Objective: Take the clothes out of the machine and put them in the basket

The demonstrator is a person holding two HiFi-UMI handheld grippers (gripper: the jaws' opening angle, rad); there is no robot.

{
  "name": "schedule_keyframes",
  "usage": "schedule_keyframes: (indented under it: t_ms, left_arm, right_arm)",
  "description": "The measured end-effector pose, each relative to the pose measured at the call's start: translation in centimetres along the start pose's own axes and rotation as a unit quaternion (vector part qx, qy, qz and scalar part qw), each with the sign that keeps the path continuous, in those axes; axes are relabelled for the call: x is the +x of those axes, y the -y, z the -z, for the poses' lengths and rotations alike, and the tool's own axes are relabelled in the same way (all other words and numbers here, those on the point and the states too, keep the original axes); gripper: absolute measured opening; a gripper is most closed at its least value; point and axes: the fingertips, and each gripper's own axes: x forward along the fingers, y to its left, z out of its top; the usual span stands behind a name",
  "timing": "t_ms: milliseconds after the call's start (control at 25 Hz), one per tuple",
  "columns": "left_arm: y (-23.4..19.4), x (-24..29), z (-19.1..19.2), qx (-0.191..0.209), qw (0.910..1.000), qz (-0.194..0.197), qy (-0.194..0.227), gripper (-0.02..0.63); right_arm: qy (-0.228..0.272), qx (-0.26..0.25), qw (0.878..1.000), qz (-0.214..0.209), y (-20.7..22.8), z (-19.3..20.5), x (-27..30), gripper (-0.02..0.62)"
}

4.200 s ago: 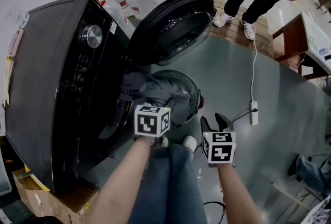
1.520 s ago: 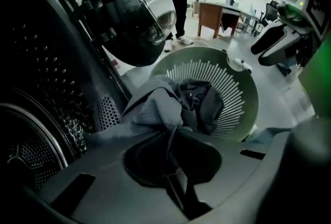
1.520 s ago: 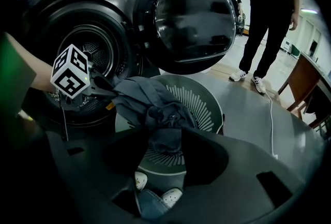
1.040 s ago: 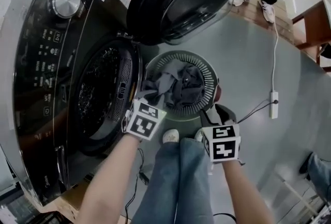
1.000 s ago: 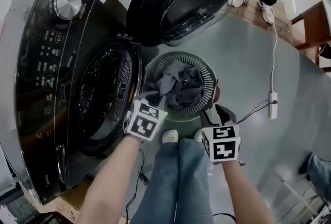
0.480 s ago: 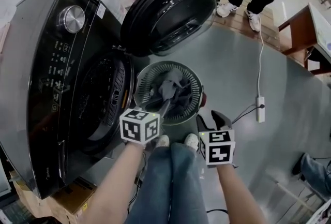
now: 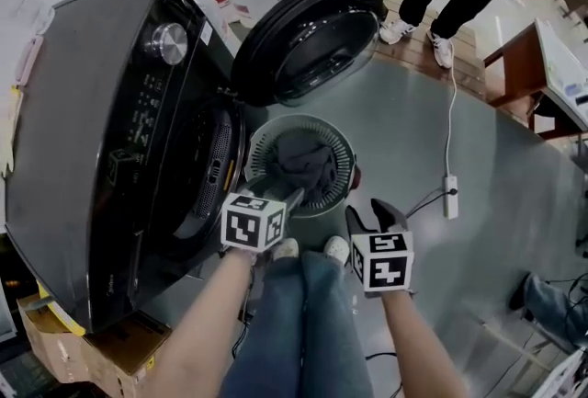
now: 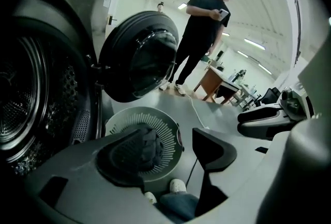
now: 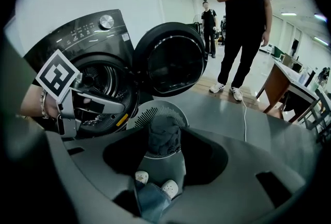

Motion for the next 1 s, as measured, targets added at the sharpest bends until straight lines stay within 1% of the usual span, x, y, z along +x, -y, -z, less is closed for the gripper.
schedule_keyframes:
  t_ms: [200,360,520,560,640,760,840,1000]
  left_arm:
    - [0.1,-4.2,-2.0,0.038,0.9990,-0.021,0.013,0.276]
    - [0.3,-7.8,-3.7,0.046,0.9980,-0.037,0.023,0.276]
    - [0.4,-11.1,-5.4,0.072,0.9954,-0.055,0.031,0.276]
    - [0.3,-12.1,-5.3,0.073,0.9952,-0.058,0.029,0.275]
    - [0.3,-14.2,-5.0,0.062,0.9956,-0.064,0.028,0.276]
    - [0.6,-16.9,-5.6,0.040,0.9963,-0.063,0.042,0.276]
    - [0.5,-18.5,-6.2,0.034,0.9961,-0.060,0.055,0.276]
    - [0.0,-20.6,-6.9,0.041,0.9948,-0.060,0.071,0.276]
  right_arm:
    - [0.013,-0.006,1.000,-0.003,-2.5,-2.6,-3.2,0.198]
    - [0.020,0.002,1.000,0.003,-3.8,-4.8,-5.8,0.196]
    - [0.027,0.006,1.000,-0.006,-5.3,-7.3,-8.3,0.196]
    - [0.024,0.002,1.000,-0.009,-6.0,-7.6,-8.9,0.196]
    - [0.011,-0.008,1.000,-0.017,-7.1,-7.9,-10.3,0.196]
    - [-0.006,-0.008,1.000,-0.026,-8.2,-9.1,-12.3,0.196]
    - [0.001,-0.007,1.000,-0.028,-8.9,-10.4,-13.5,0.196]
    - [0.020,-0.012,0.999,-0.024,-10.4,-12.0,-15.1,0.196]
